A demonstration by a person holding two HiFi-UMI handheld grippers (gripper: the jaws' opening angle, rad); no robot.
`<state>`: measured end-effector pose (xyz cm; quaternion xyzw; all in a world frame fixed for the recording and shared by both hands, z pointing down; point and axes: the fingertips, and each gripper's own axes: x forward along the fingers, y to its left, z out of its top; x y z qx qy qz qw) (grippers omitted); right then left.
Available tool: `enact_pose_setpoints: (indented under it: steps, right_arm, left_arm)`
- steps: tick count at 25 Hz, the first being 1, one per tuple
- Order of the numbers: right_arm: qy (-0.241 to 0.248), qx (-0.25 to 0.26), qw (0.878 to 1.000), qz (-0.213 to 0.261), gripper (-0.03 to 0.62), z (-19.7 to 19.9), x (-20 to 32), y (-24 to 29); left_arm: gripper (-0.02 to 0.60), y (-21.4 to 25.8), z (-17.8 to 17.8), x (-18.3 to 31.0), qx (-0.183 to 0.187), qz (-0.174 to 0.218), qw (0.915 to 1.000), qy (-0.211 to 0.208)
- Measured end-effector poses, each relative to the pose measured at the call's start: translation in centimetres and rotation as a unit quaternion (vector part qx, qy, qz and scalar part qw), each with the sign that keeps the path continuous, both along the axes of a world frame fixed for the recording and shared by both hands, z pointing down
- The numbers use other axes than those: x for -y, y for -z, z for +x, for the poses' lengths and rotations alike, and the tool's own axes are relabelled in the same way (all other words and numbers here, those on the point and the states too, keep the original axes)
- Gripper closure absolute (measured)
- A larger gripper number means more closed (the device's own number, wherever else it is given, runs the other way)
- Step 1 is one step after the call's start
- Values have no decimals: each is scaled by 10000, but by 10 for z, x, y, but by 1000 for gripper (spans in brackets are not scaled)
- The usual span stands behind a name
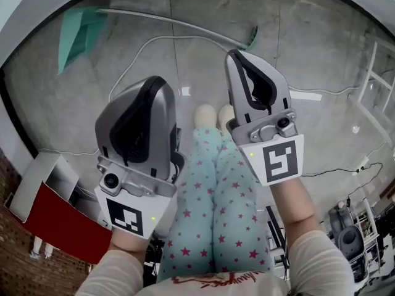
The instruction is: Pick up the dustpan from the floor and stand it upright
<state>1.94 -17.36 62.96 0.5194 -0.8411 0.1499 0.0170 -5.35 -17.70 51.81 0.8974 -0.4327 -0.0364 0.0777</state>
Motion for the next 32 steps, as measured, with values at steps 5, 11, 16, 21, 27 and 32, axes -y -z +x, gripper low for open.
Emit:
enact_pose_setpoints:
  steps: [5, 11, 16, 21, 27, 32]
  right_arm:
    - [-411, 1654, 9804, -991, 569, 6, 2, -76]
    - [-1019, 3398, 9171, -1820, 568, 14, 0, -162]
    - [-1371, 4267, 8608, -2413, 457, 10, -4, -225]
    - [-1937, 5307, 7714, -2928, 410, 8, -13, -285]
    - [-2668, 5685, 7101, -3185, 402, 19, -17, -348]
    - [-2831, 5782, 6881, -3346, 401, 19, -23, -375]
  left_arm:
    - [563, -22, -1, -3, 23, -35, 10000, -60]
    - [563, -45, -2, -9, 89, -130, 9998, -133]
    - [563, -60, -4, -11, 149, -185, 9996, -164]
    - [563, -73, -8, -17, 215, -205, 9994, -180]
    - [563, -92, -9, -23, 236, -273, 9990, -253]
    - [563, -99, -12, -23, 264, -287, 9990, -238]
